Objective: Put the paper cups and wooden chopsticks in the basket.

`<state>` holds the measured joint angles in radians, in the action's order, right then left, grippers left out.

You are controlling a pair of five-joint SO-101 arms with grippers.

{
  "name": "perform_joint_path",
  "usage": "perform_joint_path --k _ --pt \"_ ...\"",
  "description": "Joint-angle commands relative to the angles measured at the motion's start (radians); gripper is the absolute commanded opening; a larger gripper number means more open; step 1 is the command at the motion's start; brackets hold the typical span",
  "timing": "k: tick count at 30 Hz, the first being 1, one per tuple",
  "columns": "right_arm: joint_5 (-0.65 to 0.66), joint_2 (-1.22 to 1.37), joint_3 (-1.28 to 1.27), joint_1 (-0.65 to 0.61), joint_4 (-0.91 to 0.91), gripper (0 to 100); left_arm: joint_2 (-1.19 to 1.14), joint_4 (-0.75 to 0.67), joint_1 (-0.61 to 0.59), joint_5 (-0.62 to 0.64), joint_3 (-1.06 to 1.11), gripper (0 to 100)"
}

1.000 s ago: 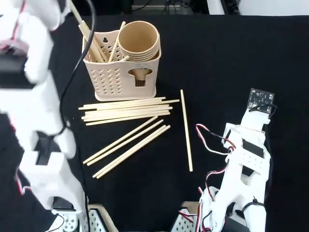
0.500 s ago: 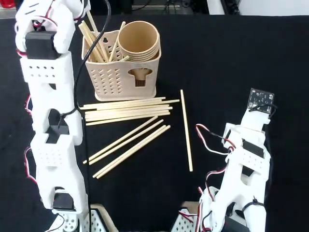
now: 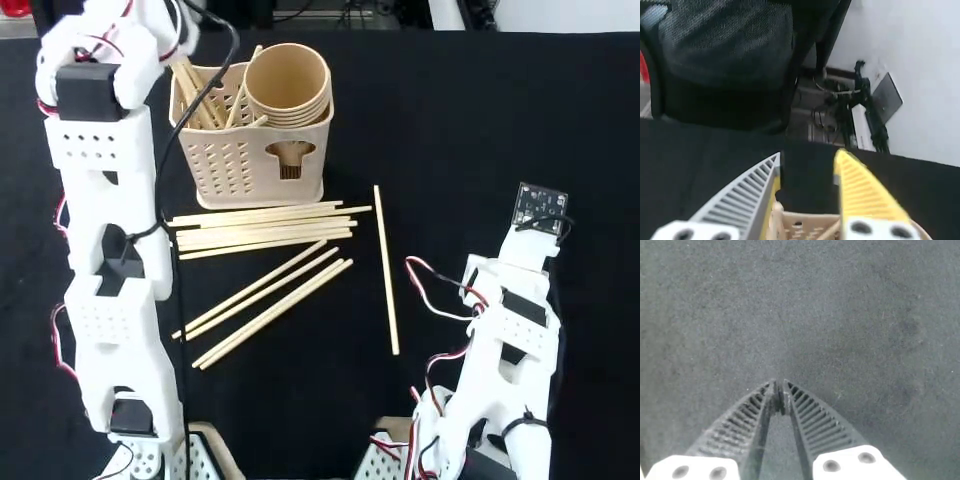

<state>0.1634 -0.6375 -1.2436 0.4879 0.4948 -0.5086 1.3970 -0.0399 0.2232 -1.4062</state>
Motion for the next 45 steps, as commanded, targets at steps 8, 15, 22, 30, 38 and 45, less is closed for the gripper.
perform_joint_path --k 8,15,22,30,38,45 --pt "0.012 -0.021 0.027 -0.02 -0.026 1.8 0.127 0.362 0.022 0.011 -0.16 24" --pt "0.069 -0.021 0.137 -0.172 0.109 1.8 0.278 0.37 -0.105 0.009 0.171 23" --pt "0.101 -0.018 0.415 -0.368 0.448 2.1 0.631 0.367 -0.136 -0.124 0.743 23" --pt "0.152 0.231 0.55 -0.545 0.497 15.9 0.99 0.242 -0.148 -0.315 1.429 23" --pt "0.144 0.598 0.69 -0.548 0.44 15.9 1.341 -0.038 -0.252 -0.315 2.014 23" --pt "0.144 0.728 0.728 -0.548 0.448 15.9 1.583 -0.166 -0.249 -0.307 2.33 23"
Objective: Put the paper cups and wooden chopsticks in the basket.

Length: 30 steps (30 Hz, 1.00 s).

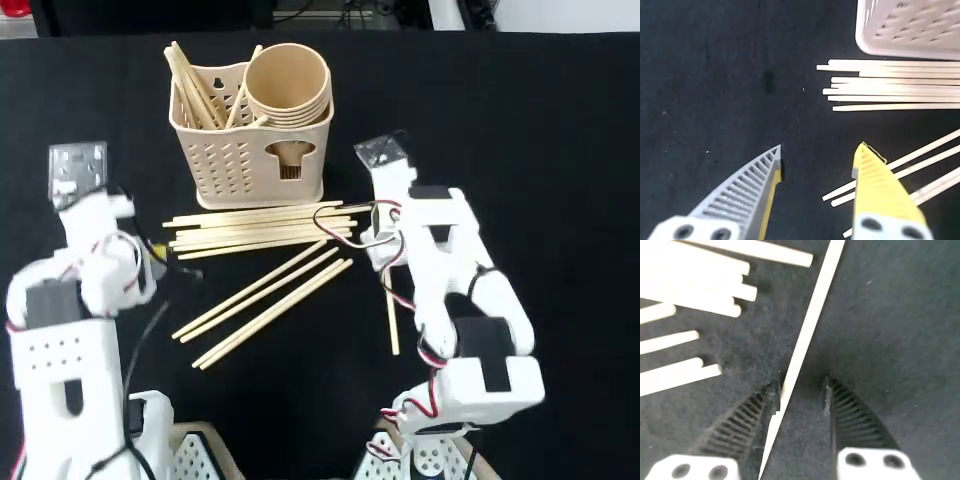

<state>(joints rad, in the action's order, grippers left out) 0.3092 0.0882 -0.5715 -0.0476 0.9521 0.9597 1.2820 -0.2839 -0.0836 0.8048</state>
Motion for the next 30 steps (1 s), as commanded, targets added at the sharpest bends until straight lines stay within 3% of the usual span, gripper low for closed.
perform_joint_path --k 1,5,10,16,22,30 --pt "-0.002 0.002 0.054 -0.012 -0.009 15.9 0.137 -0.057 -0.004 0.008 0.159 23" --pt "-0.002 0.008 0.053 -0.021 -0.015 14.3 0.203 -0.114 -0.007 0.02 0.285 23" --pt "0.006 0.008 0.05 -0.017 -0.026 0.9 0.256 -0.143 -0.012 0.02 0.355 23" --pt "0.006 -0.001 0.03 -0.003 -0.043 1.1 0.304 -0.147 -0.012 0.02 0.41 23" --pt "0.012 -0.038 0.051 0.114 0.005 1.1 0.334 -0.149 -0.012 0.02 0.429 23" --pt "0.204 -0.154 0.045 0.287 0.121 1.1 0.339 -0.143 -0.012 0.02 0.43 23"
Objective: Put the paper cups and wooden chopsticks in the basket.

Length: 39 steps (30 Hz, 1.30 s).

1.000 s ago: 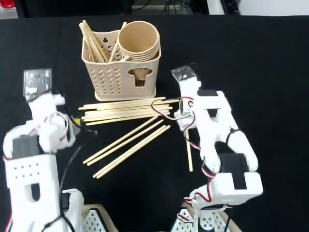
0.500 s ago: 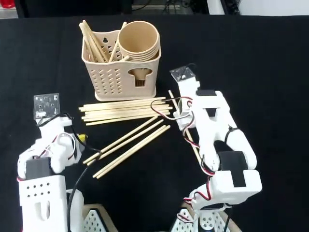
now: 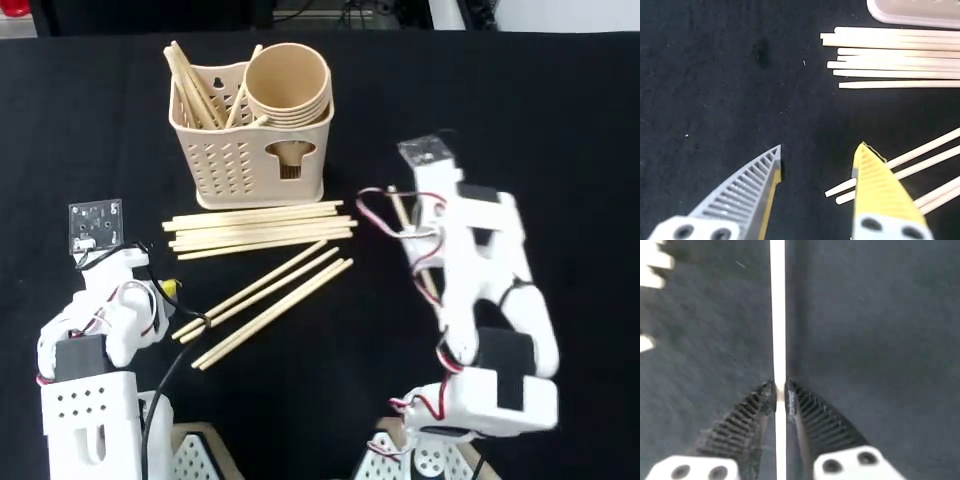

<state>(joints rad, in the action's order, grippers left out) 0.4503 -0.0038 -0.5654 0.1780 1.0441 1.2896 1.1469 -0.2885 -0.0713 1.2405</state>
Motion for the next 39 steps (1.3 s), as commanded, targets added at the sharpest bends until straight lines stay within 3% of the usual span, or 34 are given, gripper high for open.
perform_joint_path --k 1,7,14,24,37,39 --pt "0.086 -0.062 0.035 0.078 0.032 1.1 0.009 -0.008 -0.007 0.008 -0.005 23" --pt "0.199 -0.025 -0.01 0.115 0.026 2.6 0.008 -0.008 -0.007 0.008 -0.005 23" --pt "0.204 -0.008 0.031 0.063 -0.026 21.1 0.008 -0.008 -0.007 0.008 0.005 23" --pt "0.11 -0.005 0.127 -0.117 -0.1 21.2 0.008 -0.008 -0.008 0.008 0.005 23" --pt "0.12 0.315 0.317 -0.114 -0.121 21.0 0.008 -0.008 -0.008 0.008 0.005 23" --pt "0.146 0.351 0.338 -0.114 -0.115 17.2 0.008 -0.008 -0.008 0.008 0.005 23"
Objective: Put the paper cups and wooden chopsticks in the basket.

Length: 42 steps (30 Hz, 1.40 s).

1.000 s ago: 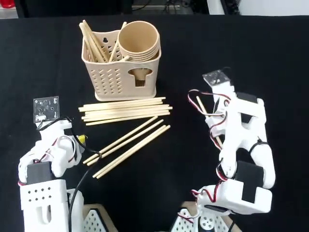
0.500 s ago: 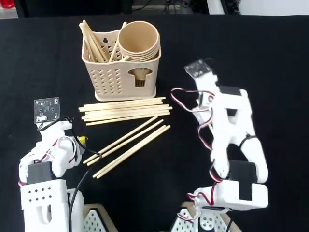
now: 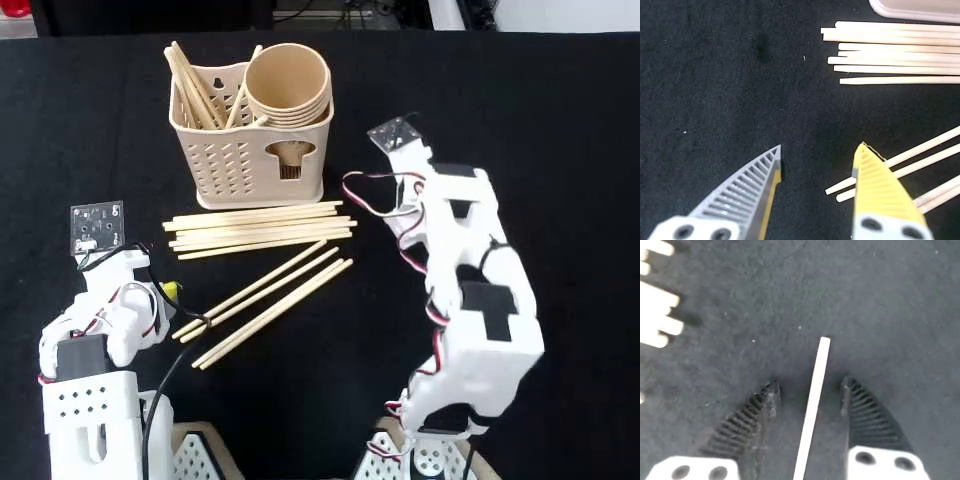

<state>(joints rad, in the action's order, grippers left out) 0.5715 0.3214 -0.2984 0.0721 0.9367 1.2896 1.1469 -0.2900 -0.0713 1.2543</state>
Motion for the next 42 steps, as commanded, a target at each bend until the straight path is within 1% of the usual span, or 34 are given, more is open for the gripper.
perform_joint_path --k 1,4,6,8,12,15,20,29,33,36,38,39,42 --pt "0.031 0.035 0.079 -0.008 -0.003 13.4 0.008 -0.008 -0.007 0.008 -0.008 23" --pt "0.037 0.035 0.107 -0.006 0.032 0.8 0.008 -0.008 -0.007 0.008 -0.008 23" --pt "0.037 0.03 0.113 0.009 0.054 2.6 0.008 -0.008 -0.007 0.008 -0.005 23" --pt "0.037 0.03 0.136 0.029 0.075 1.0 0.008 -0.009 -0.007 0.008 -0.002 23" --pt "0.038 0.03 0.199 0.094 0.107 1.1 0.008 -0.008 -0.007 0.008 -0.002 23" --pt "0.038 0.028 0.252 0.133 0.164 1.1 0.008 -0.008 -0.007 0.008 -0.002 23" --pt "0.032 -0.056 0.343 0.153 0.341 1.1 0.008 -0.008 -0.007 0.008 -0.002 23" --pt "0.026 -0.351 0.473 0.155 0.763 1.3 0.008 -0.008 -0.007 0.008 -0.002 23" --pt "-0.075 -0.469 0.472 0.153 0.798 1.2 0.008 -0.008 -0.007 0.008 -0.002 23" --pt "-0.097 -0.559 0.472 0.141 0.798 1.2 0.008 -0.008 -0.007 0.008 -0.002 23" --pt "-0.1 -0.627 0.472 0.103 0.801 1.2 0.008 -0.008 -0.007 0.008 -0.002 23" --pt "-0.121 -0.661 0.472 0.08 0.801 1.2 0.008 -0.008 -0.007 0.008 -0.002 23" --pt "-0.272 -0.771 0.481 -0.017 0.773 1.2 0.008 -0.008 -0.007 0.008 -0.002 23"
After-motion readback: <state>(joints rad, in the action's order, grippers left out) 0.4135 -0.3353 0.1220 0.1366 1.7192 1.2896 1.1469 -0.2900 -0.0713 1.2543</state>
